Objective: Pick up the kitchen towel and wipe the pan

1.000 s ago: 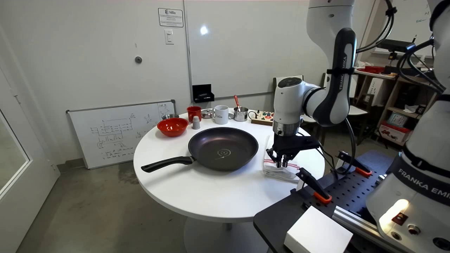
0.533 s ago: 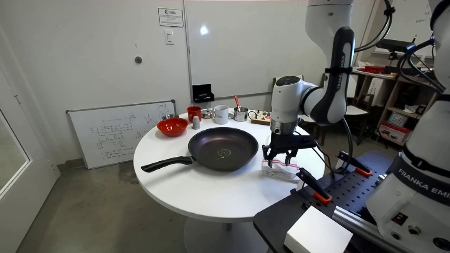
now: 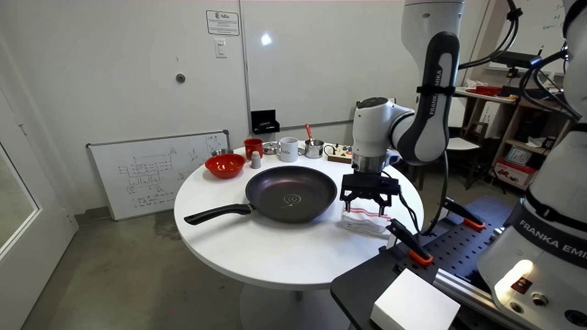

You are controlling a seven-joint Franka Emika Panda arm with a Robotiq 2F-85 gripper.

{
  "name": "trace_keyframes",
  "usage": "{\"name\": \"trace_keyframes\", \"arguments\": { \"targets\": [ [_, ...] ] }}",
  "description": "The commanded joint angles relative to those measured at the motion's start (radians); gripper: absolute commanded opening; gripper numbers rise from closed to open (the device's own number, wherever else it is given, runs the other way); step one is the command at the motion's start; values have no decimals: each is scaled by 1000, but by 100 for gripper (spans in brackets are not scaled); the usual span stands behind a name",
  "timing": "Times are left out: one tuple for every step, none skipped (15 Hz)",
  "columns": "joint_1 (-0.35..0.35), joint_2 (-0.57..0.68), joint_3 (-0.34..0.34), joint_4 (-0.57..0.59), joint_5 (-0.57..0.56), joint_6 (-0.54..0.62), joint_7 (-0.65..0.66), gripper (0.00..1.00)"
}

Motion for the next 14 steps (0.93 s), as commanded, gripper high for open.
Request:
{"name": "trace_keyframes", "arguments": {
  "targets": [
    [2, -36, 16, -30, 109, -57, 95, 100],
    [-1, -30, 25, -30, 137, -75, 102, 100],
    [-3, -26, 34, -29, 160, -91, 104, 100],
    [-8, -20, 48, -30, 188, -112, 99, 100],
    [-14, -18, 60, -32, 212, -126, 96, 100],
    [-21, -17, 73, -34, 235, -135, 87, 100],
    [-23, -18, 82, -35, 254, -143, 85, 100],
    [-32, -19, 93, -37, 271, -140, 81, 100],
    [-48, -17, 109, -40, 294, -134, 72, 100],
    [-67, -14, 129, -43, 326, -135, 69, 100],
    [-88, -11, 149, -45, 352, -131, 60, 100],
    [-99, -10, 162, -46, 373, -133, 65, 100],
    [-114, -9, 176, -48, 393, -137, 69, 100],
    [-134, -5, 194, -50, 413, -137, 64, 100]
  ]
}}
